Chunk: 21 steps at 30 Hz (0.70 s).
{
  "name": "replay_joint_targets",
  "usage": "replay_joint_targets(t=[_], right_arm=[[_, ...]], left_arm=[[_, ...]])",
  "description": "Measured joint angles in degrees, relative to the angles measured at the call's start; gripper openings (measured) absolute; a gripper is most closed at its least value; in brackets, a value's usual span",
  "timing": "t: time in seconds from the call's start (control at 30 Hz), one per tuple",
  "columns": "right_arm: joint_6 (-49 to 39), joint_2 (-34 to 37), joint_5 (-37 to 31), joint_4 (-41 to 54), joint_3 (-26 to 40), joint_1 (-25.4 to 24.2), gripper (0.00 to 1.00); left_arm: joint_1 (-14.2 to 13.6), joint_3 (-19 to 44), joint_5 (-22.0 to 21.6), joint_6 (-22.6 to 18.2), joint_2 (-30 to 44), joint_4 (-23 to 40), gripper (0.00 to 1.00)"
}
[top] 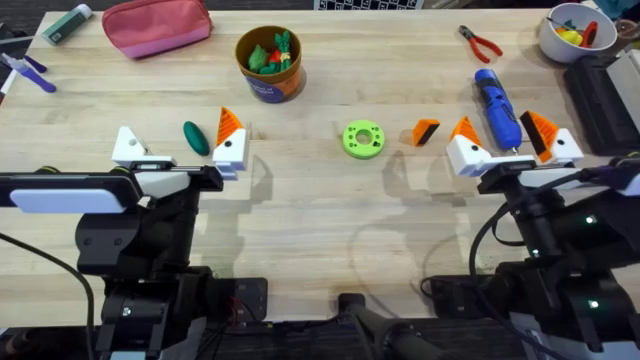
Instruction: Pick up the gripper from the table and insert it into the empty holder that is missing its gripper. Then pick up a screw, insert it into the mounting hole, and use the screwdriver to tighten it. Finally, clean up the table by picking up the vegetable and placing it into the bucket.
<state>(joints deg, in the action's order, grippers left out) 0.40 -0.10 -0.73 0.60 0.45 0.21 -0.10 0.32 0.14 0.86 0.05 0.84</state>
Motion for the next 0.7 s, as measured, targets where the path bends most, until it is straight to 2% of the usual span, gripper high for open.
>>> replay_joint_targets(t=[0.37,0.47,0.6,0.7], right_arm=[[0.0,0.0,0.0,0.1,0.0,0.0,0.994],[0.0,0.0,0.0,-1.1,-0.1,0.0,0.994],[0.0,0.2,0.2,-10.7,-0.1,0.0,0.994],[0.0,0.2,0.2,-19.6,0.0,0.0,0.994]], left_arm=[[0.0,0.0,0.0,0.0,0.0,-0.1,0.985],[0.0,0.0,0.0,0.0,0.0,-1.9,0.985],[0.0,0.1,0.0,0.0,0.0,-7.9,0.985],[0.0,1.3,-0.2,0.0,0.0,-7.5,0.986]])
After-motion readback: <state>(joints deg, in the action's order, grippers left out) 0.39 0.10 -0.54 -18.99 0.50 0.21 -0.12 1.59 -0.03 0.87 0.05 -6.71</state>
